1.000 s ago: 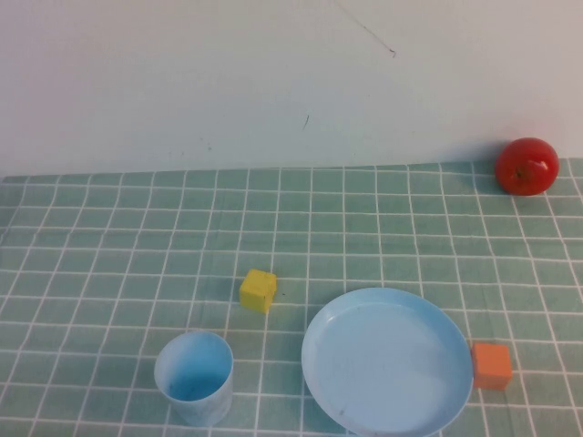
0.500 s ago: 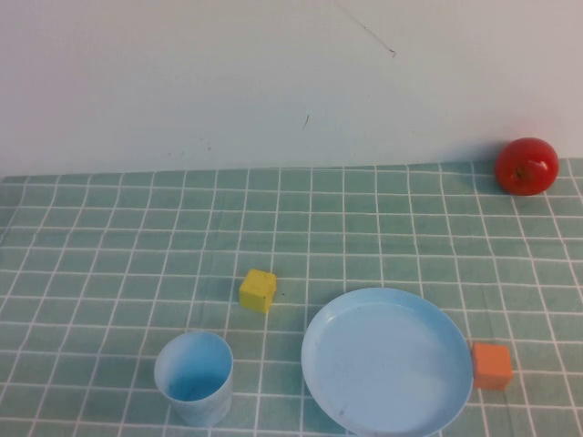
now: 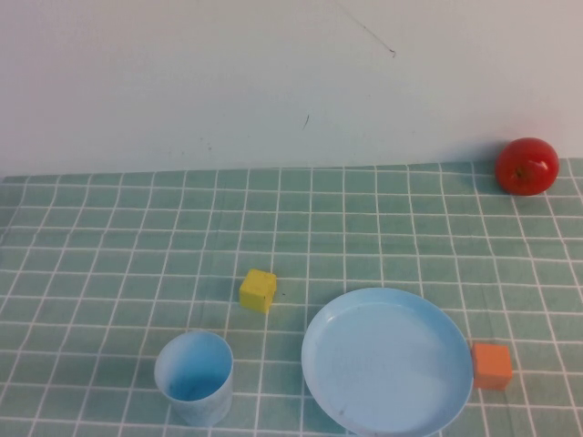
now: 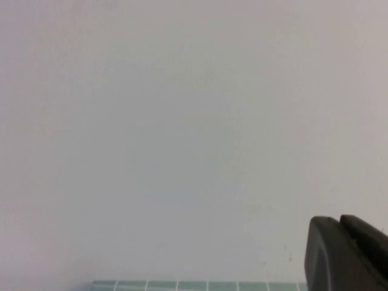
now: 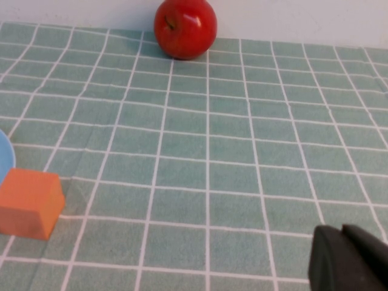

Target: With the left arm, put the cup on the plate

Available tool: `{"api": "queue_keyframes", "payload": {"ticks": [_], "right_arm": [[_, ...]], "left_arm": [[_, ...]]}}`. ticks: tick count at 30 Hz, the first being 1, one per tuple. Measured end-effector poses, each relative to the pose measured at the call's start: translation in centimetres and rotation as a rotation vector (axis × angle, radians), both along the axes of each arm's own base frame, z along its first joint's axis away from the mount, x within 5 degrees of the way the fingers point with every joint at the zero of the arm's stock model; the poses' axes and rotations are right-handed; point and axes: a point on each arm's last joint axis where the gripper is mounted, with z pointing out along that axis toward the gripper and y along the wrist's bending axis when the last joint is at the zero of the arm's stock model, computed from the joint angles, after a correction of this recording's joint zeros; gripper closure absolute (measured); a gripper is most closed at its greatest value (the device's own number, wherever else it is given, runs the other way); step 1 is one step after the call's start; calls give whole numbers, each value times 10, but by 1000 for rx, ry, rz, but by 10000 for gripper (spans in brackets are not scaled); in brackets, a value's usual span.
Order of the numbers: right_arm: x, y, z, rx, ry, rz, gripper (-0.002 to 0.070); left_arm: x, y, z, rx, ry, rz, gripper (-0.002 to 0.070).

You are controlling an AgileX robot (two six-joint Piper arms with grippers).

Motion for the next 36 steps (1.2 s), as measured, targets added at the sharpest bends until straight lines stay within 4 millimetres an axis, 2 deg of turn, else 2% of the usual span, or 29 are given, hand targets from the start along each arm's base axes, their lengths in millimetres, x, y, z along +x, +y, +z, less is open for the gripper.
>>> {"api": "queue_keyframes", "payload": {"ticks": [10, 14, 16, 19, 27, 31, 36], "right_arm": [[0, 0, 0, 1, 0, 0, 678], [0, 0, 0, 1, 0, 0, 678], [0, 0, 0, 1, 0, 0, 678], [0, 0, 0, 1, 0, 0, 678], [0, 0, 0, 1, 0, 0, 678], [0, 0, 0, 1, 0, 0, 678], [0, 0, 0, 1, 0, 0, 678]], "left_arm": [[-2, -1, 9, -113, -98, -36, 677], [-3, 1, 12, -261, -67, -55, 678], [-5, 1, 25, -352, -26, -68, 677], [-15, 0, 54, -373, 7, -79, 677], [-31, 5, 122, -156, 154, 30, 677], [-18, 4, 133, -177, 290, 35, 677], [1, -2, 124, -280, 415, -25, 677]]}}
